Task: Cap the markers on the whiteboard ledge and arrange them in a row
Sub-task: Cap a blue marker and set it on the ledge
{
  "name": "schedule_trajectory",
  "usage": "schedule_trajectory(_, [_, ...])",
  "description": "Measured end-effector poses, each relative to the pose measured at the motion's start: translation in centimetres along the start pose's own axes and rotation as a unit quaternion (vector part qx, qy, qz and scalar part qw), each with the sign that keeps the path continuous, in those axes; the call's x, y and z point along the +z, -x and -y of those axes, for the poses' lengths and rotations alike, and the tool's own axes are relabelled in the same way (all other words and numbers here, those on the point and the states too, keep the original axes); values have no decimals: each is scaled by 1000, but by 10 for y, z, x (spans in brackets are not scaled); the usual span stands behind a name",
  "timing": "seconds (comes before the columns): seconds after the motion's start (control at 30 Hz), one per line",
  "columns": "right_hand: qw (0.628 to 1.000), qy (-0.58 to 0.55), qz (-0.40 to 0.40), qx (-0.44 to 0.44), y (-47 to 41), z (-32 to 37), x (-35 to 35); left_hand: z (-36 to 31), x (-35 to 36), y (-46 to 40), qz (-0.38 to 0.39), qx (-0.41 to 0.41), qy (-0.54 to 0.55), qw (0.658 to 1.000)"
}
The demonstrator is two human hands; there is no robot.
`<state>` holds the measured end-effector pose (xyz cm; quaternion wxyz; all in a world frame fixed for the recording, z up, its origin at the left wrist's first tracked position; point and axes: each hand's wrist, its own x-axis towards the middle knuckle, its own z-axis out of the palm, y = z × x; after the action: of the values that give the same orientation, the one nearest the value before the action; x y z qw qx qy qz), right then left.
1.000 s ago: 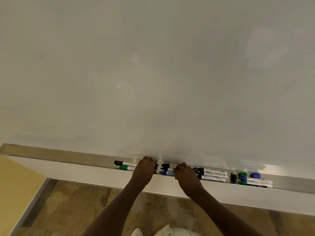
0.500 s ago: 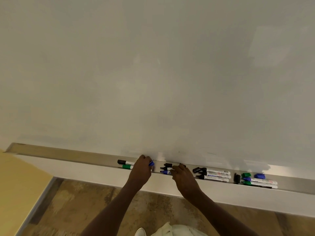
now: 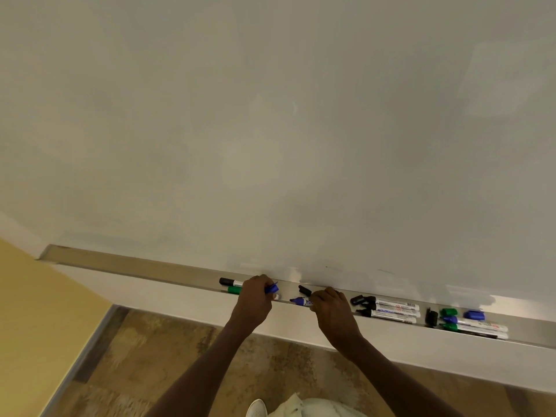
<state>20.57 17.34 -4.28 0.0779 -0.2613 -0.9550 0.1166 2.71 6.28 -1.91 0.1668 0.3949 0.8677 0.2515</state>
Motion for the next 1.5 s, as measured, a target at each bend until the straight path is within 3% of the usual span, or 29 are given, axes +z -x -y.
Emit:
schedule_trajectory(0.27, [999, 7, -54, 7, 1, 2, -12, -3, -3, 1, 30, -14, 63, 997])
schedule_trajectory(0.73, [995, 2, -77, -57, -4, 17, -27, -13, -12, 8, 44, 64, 79, 994])
schedule_trajectory(1.0, [991, 27, -70, -110, -7, 21, -27, -20, -17, 3, -4, -38, 255, 966])
schedule_trajectory(1.13, [993, 20, -80, -88, -10, 33, -33, -32, -8, 8, -37, -92, 317, 943])
schedule_trajectory(1.27, [992, -106, -62, -27, -12, 45, -39, -34, -4, 10, -51, -107, 315, 942])
schedule_trajectory(1.4, [951, -289, -60, 89, -16, 58, -40, -32, -10, 9, -49, -116, 342, 931])
schedule_trajectory(1.5, [926, -351, -69, 123, -24, 62, -41, -27, -17, 4, -38, -137, 412, 900])
